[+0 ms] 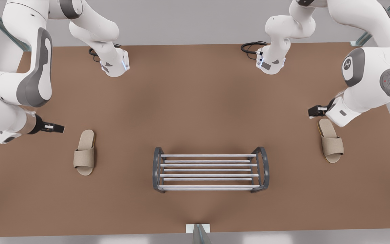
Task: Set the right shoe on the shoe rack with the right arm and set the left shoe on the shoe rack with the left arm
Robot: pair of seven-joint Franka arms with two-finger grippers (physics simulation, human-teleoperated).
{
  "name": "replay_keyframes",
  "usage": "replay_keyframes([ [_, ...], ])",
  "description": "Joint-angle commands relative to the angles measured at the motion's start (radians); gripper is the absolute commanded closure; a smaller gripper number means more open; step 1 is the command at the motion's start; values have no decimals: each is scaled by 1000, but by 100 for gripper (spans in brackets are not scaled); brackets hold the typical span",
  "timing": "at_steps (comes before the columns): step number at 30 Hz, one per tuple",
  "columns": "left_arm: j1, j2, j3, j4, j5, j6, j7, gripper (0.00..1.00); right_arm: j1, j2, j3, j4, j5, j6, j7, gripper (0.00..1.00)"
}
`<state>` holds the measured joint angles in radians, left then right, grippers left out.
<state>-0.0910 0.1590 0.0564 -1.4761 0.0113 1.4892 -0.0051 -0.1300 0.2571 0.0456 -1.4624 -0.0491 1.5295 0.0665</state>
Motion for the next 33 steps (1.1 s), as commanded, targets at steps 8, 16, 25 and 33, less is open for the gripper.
replay_keyframes([
  [8,-29,-30,444,-579,-519,601,496,0,107,-210,16,-436,-103,471,309,0],
  [16,-67,-22,602,-1075,-2302,981,2541,0,-103,-1,-1,-665,-1495,1494,285,0],
  [25,73,16,666,-1167,-2346,651,2858,0,-115,56,39,-624,-2106,1580,289,0],
  [33,246,111,421,-1164,-2510,680,2209,0,-105,-134,100,-888,-2250,1427,446,0],
])
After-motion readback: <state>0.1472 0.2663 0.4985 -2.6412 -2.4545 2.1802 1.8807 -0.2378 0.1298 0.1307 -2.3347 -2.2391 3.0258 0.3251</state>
